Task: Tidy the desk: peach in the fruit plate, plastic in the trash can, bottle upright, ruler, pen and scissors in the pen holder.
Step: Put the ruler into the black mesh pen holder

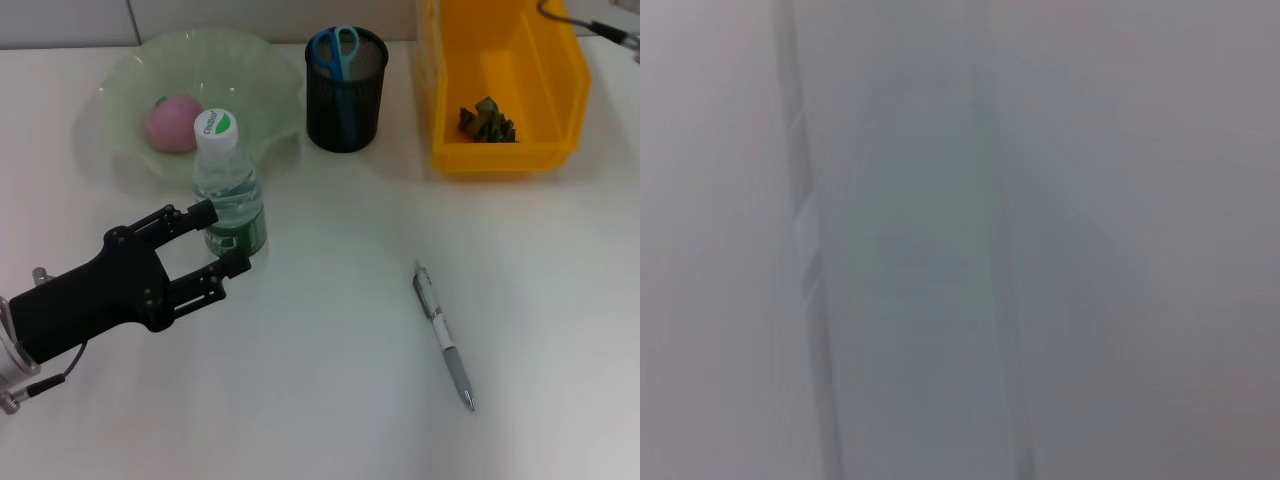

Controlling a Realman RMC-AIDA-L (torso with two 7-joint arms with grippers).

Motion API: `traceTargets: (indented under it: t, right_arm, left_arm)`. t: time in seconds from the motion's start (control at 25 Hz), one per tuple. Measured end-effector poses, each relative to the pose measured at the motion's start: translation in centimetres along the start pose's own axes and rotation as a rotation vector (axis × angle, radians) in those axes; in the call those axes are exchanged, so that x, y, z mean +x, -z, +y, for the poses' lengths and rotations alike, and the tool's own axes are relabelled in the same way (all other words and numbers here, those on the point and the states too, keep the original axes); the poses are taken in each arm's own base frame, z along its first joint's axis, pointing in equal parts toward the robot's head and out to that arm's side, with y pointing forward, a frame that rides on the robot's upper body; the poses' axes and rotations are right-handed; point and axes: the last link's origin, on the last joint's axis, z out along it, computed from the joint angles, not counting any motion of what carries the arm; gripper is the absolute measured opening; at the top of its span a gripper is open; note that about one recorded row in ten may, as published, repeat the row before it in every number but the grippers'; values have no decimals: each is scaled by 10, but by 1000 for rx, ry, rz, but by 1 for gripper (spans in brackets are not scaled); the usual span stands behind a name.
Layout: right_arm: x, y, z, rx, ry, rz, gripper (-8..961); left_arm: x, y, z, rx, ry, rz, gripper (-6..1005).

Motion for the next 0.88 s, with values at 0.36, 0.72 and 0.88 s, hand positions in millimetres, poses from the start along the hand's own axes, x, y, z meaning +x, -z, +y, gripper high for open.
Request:
traceTargets:
  t: [0.36,0.72,0.88]
  right_arm:
    - [42,-27,-12,196,-52,-203,388]
    - [54,-53,-4,219,-36,-142,404]
    - [55,-58,-3,222,-34,-120,411]
  left_arm:
    - [2,-3,-2,-2,-5,5,742]
    - [3,-6,-1,-13,-10,11,742]
    - [6,-8,-1,-24,-16,16,742]
